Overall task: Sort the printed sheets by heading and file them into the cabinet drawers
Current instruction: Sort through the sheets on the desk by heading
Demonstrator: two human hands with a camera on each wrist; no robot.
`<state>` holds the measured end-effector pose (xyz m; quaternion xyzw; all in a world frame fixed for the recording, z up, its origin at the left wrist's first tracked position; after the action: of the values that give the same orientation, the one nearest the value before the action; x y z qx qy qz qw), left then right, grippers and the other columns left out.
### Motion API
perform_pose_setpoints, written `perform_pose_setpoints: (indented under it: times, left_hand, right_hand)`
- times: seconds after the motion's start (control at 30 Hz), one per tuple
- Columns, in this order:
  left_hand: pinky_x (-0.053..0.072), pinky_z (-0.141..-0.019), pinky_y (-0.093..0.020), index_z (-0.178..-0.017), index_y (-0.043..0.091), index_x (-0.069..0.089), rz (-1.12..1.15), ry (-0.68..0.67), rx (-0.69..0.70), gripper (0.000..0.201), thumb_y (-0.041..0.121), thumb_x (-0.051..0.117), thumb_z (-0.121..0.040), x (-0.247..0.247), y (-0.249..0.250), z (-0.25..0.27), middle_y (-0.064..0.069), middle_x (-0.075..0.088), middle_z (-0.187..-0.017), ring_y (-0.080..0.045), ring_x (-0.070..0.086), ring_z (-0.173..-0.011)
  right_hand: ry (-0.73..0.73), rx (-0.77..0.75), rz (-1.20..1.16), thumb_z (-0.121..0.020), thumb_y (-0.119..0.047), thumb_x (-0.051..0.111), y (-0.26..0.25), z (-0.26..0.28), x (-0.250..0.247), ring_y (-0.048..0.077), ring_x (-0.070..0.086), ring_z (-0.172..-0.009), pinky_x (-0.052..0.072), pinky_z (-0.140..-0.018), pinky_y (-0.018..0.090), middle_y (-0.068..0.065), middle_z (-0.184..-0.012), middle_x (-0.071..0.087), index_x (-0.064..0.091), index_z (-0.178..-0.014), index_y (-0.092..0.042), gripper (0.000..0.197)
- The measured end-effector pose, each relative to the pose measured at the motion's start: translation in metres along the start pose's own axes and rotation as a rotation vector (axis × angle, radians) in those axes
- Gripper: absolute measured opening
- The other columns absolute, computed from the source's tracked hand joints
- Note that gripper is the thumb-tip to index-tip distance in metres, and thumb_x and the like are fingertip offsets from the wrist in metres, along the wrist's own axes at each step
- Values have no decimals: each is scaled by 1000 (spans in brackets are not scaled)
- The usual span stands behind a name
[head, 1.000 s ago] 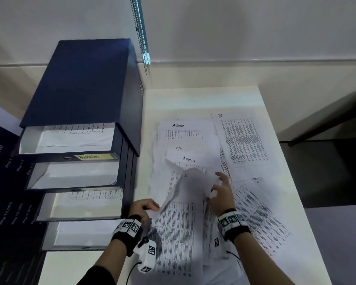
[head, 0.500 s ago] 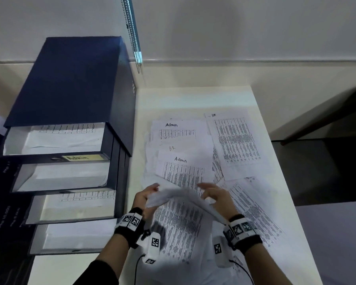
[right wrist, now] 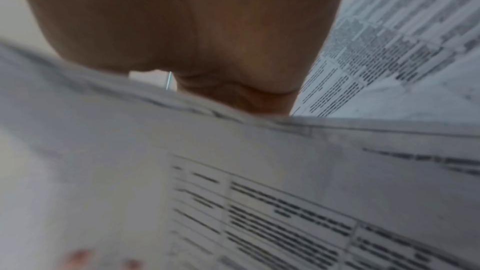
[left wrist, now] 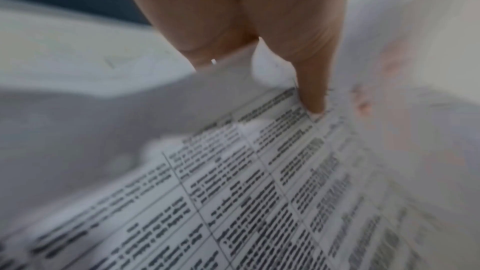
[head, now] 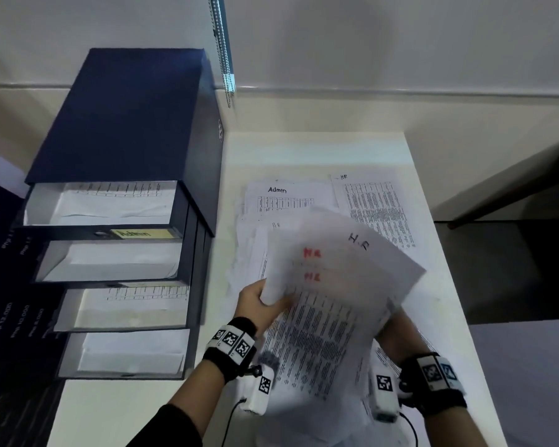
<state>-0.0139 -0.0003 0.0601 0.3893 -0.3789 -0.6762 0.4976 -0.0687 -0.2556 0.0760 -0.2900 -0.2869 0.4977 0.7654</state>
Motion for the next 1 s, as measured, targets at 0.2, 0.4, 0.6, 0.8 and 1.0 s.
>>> perform_pose_setpoints:
  times: [0.2,0.4,0.6,0.8,1.0]
  left_hand:
    - [53,-84,-16,-118,23,63,-41,29,104,34,34,71,-86,-9,6,13,11,71,-108,-5,66,-104]
    - [40,-107,-24,-139,17,41,-124,94,193,59,37,67,-89,-25,32,35,12,54,-132,-5,49,-125]
    - [41,-106,-24,-150,25,25,46,267,402,76,19,70,-89,-58,107,69,12,48,-141,3,48,-127]
    - [52,-96,-37,-132,24,50,89,167,533,48,29,70,-88,-74,137,96,6,64,-125,-10,61,-116]
    - [52,-98,-42,-126,12,55,27,71,161,51,29,74,-82,-65,51,89,-2,66,-121,-21,62,-116]
  right_hand:
    - [-200,-135,128,-72,-54,77,-2,21,0,26,65,-108,56,-85,37,6,-117,70,59,-125,-9,72]
    - [-18,-304,507,-87,-5,68,11,34,35,29,71,-95,56,-86,52,1,-95,74,70,-90,-25,21]
    - [111,-630,443,-73,-52,75,-27,72,71,28,57,-47,50,-48,47,34,-61,57,55,-68,18,73]
    - [29,-784,337,-84,10,62,-57,110,87,-3,68,-76,54,-69,13,-14,-80,73,69,-84,-17,28]
    - [55,-533,388,-82,12,57,-18,90,75,17,67,-90,55,-70,24,10,-102,70,61,-105,-1,27]
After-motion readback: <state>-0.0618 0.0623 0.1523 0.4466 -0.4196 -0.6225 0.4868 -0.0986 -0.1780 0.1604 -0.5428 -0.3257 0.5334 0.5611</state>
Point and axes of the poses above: each hand's wrist, its own z-axis away from the middle knuckle, its own x-axis out of the palm, y = z × x, the point moved 1 cm from there along -z, towards the middle knuckle
